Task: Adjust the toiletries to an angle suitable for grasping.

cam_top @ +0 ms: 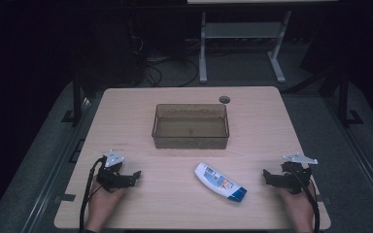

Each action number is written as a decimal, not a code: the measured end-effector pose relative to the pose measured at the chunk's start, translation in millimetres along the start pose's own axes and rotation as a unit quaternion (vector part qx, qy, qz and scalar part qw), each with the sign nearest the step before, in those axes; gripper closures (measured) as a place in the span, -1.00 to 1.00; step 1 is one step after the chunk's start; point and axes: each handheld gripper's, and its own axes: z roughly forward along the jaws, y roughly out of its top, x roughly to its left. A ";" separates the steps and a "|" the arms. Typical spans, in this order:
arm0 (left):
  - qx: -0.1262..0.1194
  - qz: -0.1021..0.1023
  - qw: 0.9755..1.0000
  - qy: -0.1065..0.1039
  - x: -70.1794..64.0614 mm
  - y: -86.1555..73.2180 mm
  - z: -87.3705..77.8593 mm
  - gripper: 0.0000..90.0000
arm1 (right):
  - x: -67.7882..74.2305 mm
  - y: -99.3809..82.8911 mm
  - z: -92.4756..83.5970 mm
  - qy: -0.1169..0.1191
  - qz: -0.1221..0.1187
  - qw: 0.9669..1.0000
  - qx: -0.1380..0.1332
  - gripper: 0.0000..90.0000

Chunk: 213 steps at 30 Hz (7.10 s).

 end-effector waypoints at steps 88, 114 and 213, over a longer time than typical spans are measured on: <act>0.000 0.018 1.000 -0.020 -0.2 -1.9 -2.2 -0.72 | 110.7 -0.5 -37.7 0.316 -0.195 0.928 0.036 0.99; 0.001 0.019 1.000 -0.022 -0.2 -1.6 -1.8 -0.72 | 84.2 8.5 -22.9 0.253 -0.174 0.951 0.035 0.99; 0.000 0.023 0.999 -0.025 -0.7 -1.5 -1.7 -0.72 | 189.3 74.5 32.5 0.296 -0.205 0.931 0.055 0.99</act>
